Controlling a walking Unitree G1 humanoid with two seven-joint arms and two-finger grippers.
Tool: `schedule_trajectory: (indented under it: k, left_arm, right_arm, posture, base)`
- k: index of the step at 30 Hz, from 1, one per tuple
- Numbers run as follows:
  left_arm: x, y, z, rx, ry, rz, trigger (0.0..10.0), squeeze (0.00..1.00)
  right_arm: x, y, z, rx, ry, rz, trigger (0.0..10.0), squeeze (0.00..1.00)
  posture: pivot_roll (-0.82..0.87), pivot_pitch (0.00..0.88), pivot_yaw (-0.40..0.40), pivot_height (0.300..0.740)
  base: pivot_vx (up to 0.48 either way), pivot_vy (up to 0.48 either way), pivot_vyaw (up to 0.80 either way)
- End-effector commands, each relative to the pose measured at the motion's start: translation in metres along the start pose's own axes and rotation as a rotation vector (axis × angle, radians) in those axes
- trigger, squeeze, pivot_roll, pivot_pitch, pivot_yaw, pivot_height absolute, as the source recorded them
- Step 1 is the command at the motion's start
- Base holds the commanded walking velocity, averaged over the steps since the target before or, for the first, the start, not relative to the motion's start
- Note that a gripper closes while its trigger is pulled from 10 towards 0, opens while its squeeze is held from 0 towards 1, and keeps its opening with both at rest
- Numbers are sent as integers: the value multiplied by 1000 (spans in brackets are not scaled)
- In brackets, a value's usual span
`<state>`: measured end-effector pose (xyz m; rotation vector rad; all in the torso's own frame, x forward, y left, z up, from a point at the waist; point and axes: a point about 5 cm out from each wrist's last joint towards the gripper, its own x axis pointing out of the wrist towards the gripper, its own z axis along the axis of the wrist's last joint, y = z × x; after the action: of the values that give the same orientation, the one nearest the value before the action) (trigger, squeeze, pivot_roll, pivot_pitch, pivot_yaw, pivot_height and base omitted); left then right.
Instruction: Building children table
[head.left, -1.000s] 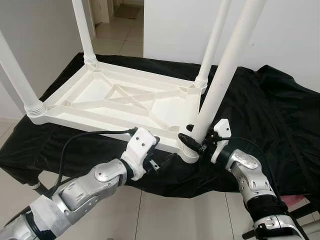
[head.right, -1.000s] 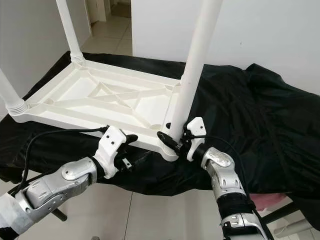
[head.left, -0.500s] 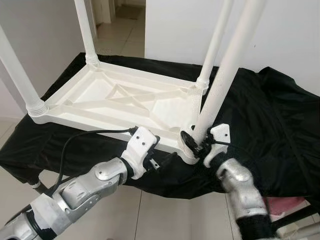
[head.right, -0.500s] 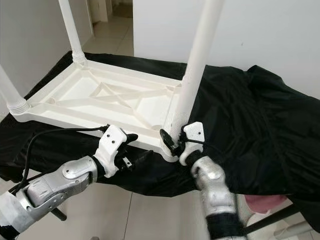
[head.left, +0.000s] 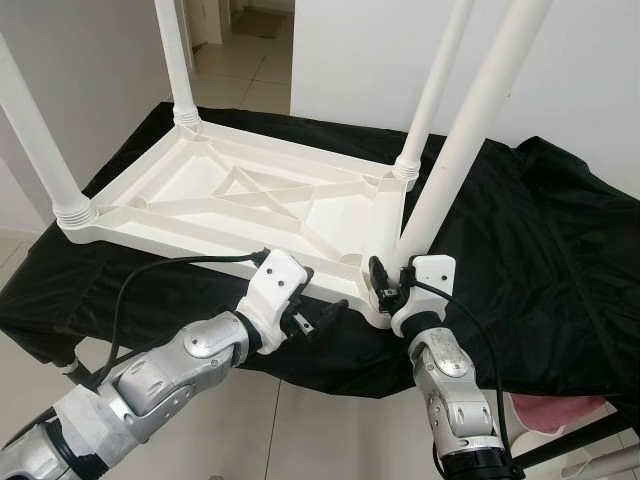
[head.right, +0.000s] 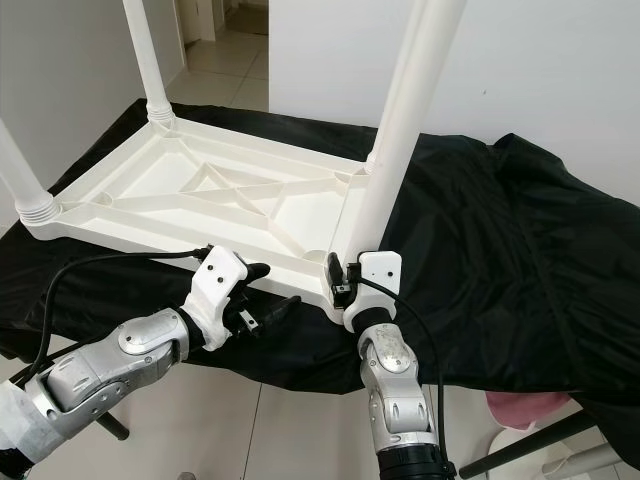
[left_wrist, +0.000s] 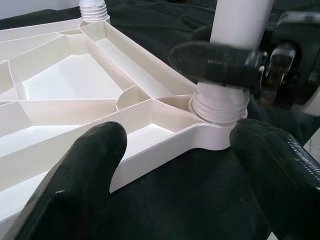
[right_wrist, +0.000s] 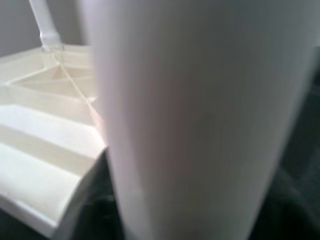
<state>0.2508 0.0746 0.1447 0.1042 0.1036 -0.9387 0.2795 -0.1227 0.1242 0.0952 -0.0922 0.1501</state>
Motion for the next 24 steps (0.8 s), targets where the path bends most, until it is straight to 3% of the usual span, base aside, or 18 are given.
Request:
schedule_trajectory:
  k: [1,7,14,15,24]
  left_arm:
    - [-5,-16,2,21,1,-436,10000,0]
    - [-5,-16,1,20,4,-440,10000,0]
    - [-4,-16,3,17,-2,-440,10000,0]
    - [-4,-17,3,17,-3,-440,10000,0]
    - [-3,-18,3,14,-3,-442,10000,0]
  right_arm:
    - [-4,-3,4,4,-28,18,10000,1000]
    - [-9,-9,8,-17,-49,92,10000,1000]
    - [-15,-21,7,-4,-20,296,10000,976]
    - [-15,-24,7,-14,-18,330,10000,0]
    - [-3,-30,2,-43,29,543,10000,0]
  posture:
    - [-2,0,-67,740]
    - [-9,0,-63,740]
    - [-15,0,-55,740]
    - [-15,0,-55,740]
    - [-19,0,-44,740]
  base:
    - [0,0,0]
    - [0,0,0]
    - [0,0,0]
    - [0,0,0]
    - [0,0,0]
